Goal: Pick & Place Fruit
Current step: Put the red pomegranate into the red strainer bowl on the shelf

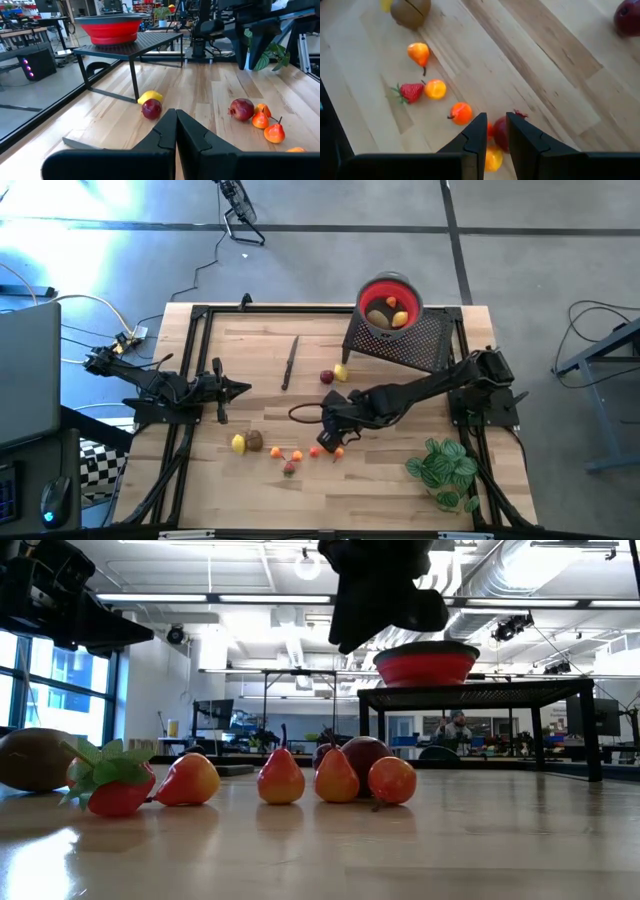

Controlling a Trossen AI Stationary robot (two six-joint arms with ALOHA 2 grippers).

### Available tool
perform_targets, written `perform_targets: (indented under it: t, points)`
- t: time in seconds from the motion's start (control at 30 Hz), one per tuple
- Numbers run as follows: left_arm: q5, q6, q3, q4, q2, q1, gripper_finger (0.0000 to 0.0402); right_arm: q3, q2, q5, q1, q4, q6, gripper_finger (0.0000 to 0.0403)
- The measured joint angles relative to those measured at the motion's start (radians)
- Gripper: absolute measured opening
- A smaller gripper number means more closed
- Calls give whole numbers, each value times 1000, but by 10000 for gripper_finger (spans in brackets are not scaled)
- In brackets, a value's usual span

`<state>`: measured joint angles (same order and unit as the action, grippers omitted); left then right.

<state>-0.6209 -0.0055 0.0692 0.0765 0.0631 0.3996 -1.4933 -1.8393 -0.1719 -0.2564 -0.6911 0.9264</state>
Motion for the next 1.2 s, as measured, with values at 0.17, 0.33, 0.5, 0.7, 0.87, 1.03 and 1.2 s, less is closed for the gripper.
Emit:
perform_targets:
  t: [0.17, 0.33, 0.5, 0.7, 0.87, 1.03, 1.2]
  points:
    - [0, 0, 0, 0, 0, 0, 0, 0, 0, 15, 1, -3, 19, 72]
    - [0, 0, 0, 0, 0, 0, 0, 0, 0, 23, 1, -12, 44, 108]
    - [0, 0, 0, 0, 0, 0, 0, 0, 0, 23, 1, -12, 46, 153]
    - [0, 0, 0, 0, 0, 0, 0, 0, 0, 25, 1, -15, 46, 198]
    - [0, 0, 0, 0, 0, 0, 0, 0, 0, 21, 1, -38, 46, 228]
    - [0, 0, 0, 0, 0, 0, 0, 0, 0, 19, 1, -54, 44, 241]
    - [0, 0, 0, 0, 0, 0, 0, 0, 0, 16, 1, -58, 38, 254]
